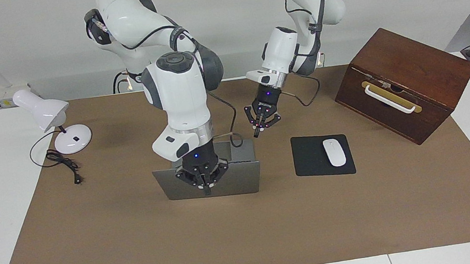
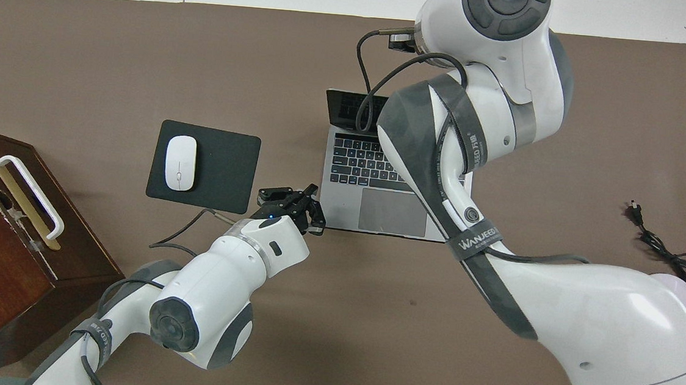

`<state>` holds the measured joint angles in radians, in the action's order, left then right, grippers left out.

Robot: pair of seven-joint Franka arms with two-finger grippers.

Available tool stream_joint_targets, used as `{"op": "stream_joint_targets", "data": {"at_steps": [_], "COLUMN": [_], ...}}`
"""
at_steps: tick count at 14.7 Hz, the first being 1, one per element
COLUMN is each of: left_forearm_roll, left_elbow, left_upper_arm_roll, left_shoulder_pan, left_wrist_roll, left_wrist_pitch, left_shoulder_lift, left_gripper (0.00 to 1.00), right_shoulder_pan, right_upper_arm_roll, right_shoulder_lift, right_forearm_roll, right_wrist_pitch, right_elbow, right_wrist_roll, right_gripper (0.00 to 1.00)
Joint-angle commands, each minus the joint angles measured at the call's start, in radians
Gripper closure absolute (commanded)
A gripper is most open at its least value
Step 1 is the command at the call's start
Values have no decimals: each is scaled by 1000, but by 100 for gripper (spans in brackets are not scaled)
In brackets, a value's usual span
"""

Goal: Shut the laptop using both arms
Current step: 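Press the left gripper against the laptop base's near corner to steady it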

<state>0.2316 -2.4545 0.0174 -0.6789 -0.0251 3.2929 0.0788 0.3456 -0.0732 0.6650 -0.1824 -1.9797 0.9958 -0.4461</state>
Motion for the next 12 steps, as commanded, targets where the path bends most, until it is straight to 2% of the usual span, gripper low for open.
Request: {"op": "stream_joint_targets", "data": {"at_steps": [1, 6, 9, 12], "left_forearm_roll": [8, 5, 6, 0], "left_elbow": [34, 63, 63, 63], "left_upper_arm_roll": [-14, -14, -14, -16], "left_shoulder_pan": [-22, -37, -53, -54], "left_wrist_roll": [24, 24, 24, 24], "left_wrist_pitch": [82, 198, 208, 209], "left_shoulder_lift": [82, 182, 199, 223], "left_gripper": [100, 100, 100, 100], "right_shoulder_pan": [-11, -14, -25, -28], "right_upper_arm_roll": [-14, -14, -14, -14], "right_shoulder_lift": [11, 10, 7, 5], "right_forearm_roll": [18, 46, 107, 116], "right_wrist_pitch": [22, 65, 116, 148], "right_elbow": [-23, -19, -19, -19], "right_wrist_roll": [-17, -16, -13, -11], "right_gripper": [100, 100, 100, 100]}}
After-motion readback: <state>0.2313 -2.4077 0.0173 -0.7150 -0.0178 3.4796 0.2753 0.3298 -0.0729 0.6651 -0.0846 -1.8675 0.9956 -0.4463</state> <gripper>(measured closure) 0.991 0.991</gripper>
